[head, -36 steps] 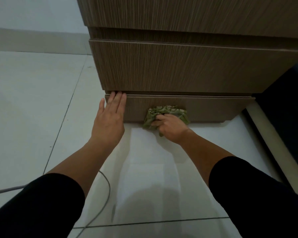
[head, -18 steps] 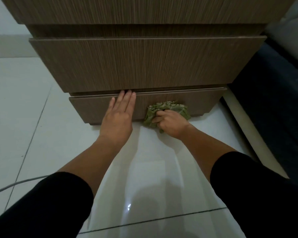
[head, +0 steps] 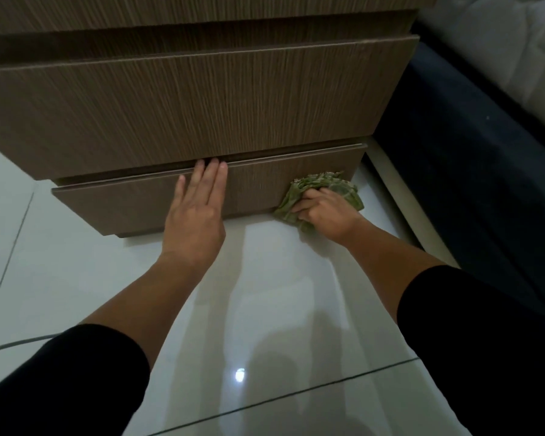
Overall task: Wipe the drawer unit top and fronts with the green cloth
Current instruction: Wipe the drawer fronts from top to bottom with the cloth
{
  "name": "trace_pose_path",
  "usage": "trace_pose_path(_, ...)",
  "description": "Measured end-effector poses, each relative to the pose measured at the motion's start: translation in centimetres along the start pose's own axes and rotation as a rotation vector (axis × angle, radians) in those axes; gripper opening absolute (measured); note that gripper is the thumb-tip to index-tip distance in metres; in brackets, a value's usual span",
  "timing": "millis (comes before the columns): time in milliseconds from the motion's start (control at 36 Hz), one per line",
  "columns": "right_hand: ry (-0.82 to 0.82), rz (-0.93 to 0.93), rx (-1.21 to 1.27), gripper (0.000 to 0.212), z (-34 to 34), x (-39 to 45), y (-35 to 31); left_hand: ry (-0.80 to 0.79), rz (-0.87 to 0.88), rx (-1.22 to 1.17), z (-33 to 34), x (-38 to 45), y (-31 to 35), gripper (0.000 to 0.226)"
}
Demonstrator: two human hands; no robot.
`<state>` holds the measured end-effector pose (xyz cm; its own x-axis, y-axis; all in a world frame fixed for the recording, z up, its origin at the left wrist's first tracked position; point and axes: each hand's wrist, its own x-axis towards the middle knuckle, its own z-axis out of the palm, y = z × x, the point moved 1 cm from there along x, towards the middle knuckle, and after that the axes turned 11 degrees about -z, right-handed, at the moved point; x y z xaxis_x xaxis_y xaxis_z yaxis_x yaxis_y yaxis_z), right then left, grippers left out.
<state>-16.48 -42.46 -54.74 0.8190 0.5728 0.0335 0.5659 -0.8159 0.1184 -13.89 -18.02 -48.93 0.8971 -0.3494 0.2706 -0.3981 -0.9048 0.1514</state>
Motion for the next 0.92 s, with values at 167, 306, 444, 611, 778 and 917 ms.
trace_pose_path(167,0.065,0.1,0.059,0.024,0.0,-1.6,1.0,-0.002,0.01,-0.015,0.6,0.3,1.1,0.074)
trace_pose_path(306,0.03,0.365,0.225,0.029,1.0,-2.8,1.3,0.0,0.008,-0.033,1.0,0.4,1.8,0.075)
trace_pose_path(444,0.043,0.77,0.355,0.027,1.3,-3.9,1.5,-0.01,0.013,-0.035,1.1,0.5,2.0,0.075)
trace_pose_path(611,0.229,1.147,0.621,0.018,1.2,-4.1,0.5,-0.027,0.027,-0.017,1.0,0.5,1.8,0.078)
trace_pose_path(778,0.31,1.242,0.918,0.022,-0.5,-2.1,-1.8,-0.071,0.037,-0.011,0.3,0.6,1.7,0.076)
trace_pose_path(917,0.223,1.11,1.196,0.032,-2.2,0.0,-4.6,-0.16,0.078,-0.004,-0.9,0.4,1.0,0.07)
